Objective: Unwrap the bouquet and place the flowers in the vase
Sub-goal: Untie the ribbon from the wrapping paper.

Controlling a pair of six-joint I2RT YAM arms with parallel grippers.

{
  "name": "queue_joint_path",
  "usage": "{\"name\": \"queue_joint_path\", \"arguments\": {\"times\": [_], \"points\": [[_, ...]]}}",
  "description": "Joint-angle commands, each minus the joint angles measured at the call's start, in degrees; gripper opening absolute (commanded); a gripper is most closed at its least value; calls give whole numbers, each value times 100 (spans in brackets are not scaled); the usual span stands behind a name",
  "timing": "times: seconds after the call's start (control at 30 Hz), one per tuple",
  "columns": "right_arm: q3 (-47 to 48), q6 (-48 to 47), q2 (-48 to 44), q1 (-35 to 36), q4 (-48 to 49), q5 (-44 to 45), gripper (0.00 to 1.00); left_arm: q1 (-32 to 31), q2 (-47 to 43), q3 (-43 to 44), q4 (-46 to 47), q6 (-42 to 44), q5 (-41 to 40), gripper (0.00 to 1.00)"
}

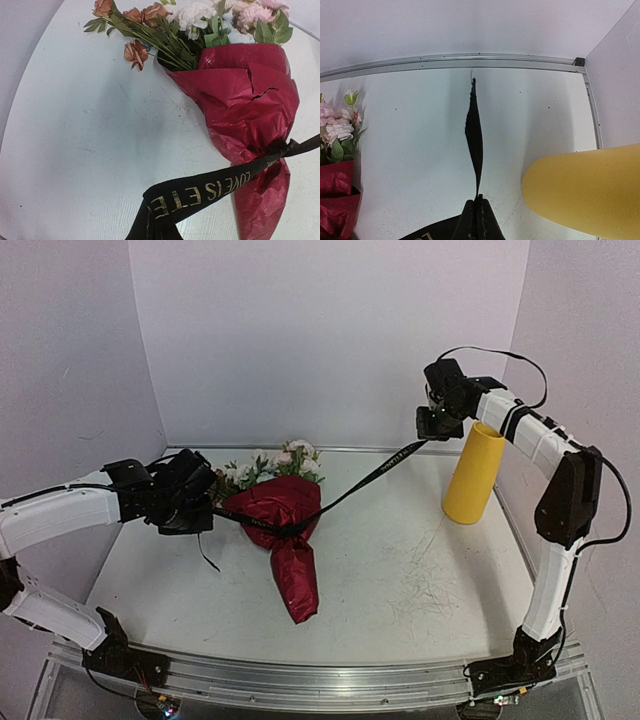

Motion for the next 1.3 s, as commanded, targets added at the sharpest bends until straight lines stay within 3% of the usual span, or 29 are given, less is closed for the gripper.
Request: {"name": "queue_joint_path", "arguments": {"times": [0.0,0.6,0.8,1.03,1.1,1.17,1.2,1.23,1.27], "points": [[218,-142,-428,-41,-222,329,0,3,-404,225,-161,-404,-571,0],[892,-219,-572,-322,-231,427,0,3,-338,960,-206,-122,-850,0],[825,-115,-657,-337,-231,291,0,2,-729,1047,-473,-466,-1646,0],[285,-18,-865,-339,-231,-111,0,32,-1334,900,-1258,-1515,-2991,2],[177,-19,-896,-335,-231,-218,0,60,-1429,920,-1302,-1617,-3284,11],[115,-43,-904,-337,-230,-423,2,64,-1463,956,-1287,-1701,-3417,39],[95,-72,-909,-338,-229,-589,8,65,-1469,977,-1281,-1739,-3450,54],[70,-111,-916,-334,-229,-772,22,65,-1468,988,-1274,-1755,-3440,66],[23,-151,-933,-339,-213,-1004,36,67,-1460,990,-1272,-1758,-3400,70]]}}
